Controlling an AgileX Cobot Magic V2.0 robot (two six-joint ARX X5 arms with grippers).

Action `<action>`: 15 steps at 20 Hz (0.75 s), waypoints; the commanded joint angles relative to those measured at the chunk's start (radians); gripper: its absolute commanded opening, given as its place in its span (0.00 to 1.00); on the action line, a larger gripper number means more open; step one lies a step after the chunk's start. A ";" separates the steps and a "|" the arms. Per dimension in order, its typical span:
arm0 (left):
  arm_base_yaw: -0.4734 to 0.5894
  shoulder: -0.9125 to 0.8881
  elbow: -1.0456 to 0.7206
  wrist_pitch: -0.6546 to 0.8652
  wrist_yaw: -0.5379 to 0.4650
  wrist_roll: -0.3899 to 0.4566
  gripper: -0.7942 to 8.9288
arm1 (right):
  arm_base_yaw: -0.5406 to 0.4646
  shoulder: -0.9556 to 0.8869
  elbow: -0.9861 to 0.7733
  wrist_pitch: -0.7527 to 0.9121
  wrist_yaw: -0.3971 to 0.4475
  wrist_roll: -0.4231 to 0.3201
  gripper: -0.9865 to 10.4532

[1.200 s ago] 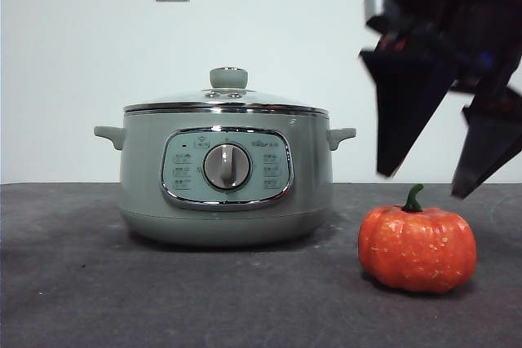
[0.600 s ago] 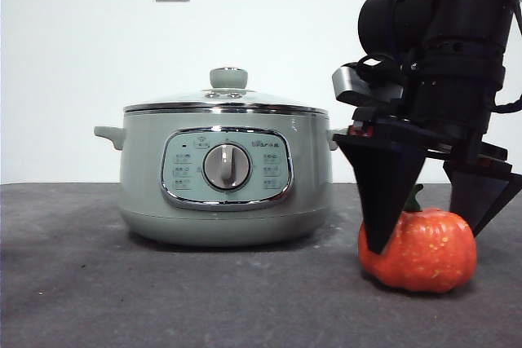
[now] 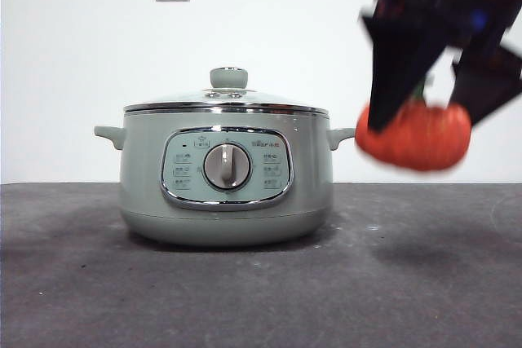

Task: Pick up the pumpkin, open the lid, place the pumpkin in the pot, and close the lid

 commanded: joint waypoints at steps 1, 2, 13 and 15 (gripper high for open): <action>-0.047 0.088 0.064 0.061 -0.054 -0.006 0.76 | 0.003 -0.126 0.002 0.002 0.000 0.010 0.08; -0.071 0.129 0.093 0.085 -0.072 -0.006 0.76 | 0.003 -0.169 0.002 0.002 0.000 0.010 0.08; -0.360 0.690 0.418 0.371 -0.303 -0.004 0.76 | 0.002 -0.440 0.002 0.027 0.050 0.011 0.08; -0.385 0.770 0.455 0.402 -0.349 0.000 0.76 | 0.002 -0.448 0.002 0.027 0.052 0.011 0.08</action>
